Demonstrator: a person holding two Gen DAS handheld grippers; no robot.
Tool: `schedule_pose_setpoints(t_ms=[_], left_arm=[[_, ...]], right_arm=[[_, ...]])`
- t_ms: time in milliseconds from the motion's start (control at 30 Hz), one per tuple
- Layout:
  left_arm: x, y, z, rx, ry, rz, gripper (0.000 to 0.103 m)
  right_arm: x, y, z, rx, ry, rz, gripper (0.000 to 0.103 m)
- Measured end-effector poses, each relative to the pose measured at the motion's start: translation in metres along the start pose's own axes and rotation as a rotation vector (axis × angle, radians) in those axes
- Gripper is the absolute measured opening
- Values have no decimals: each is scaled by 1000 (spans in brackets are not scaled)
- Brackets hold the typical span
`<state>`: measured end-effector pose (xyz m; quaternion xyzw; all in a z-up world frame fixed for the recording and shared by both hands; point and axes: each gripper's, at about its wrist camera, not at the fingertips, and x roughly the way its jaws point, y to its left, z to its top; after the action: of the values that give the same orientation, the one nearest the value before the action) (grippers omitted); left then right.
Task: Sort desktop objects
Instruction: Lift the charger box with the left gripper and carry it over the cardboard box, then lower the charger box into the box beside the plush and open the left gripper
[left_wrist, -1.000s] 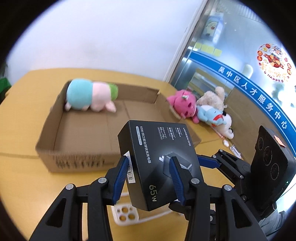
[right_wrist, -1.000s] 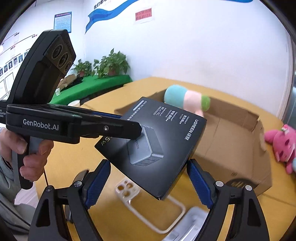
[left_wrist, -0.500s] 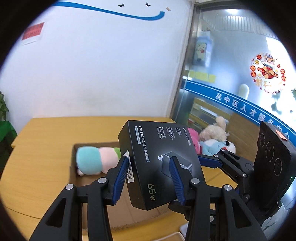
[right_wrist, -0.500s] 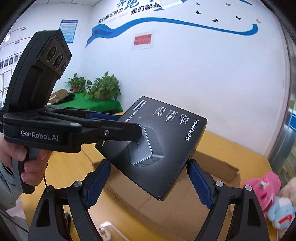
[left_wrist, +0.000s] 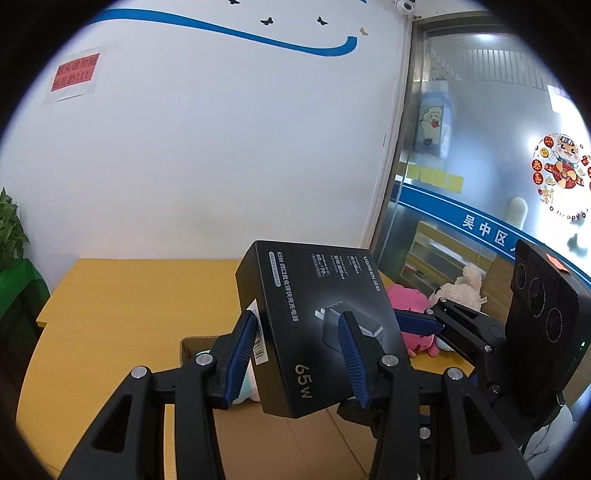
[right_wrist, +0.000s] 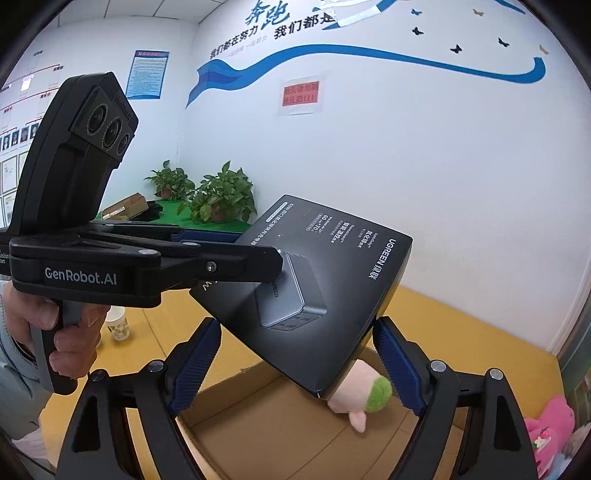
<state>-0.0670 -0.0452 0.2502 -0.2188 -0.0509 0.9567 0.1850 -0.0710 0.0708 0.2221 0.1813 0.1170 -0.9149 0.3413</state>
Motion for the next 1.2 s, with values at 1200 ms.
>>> schedule_pose_setpoints(t_ms=[1200], left_arm=[[338,-26,-94,-121,651,29,41]], right_arm=[[195,-232,-191,491,595,-31,85]])
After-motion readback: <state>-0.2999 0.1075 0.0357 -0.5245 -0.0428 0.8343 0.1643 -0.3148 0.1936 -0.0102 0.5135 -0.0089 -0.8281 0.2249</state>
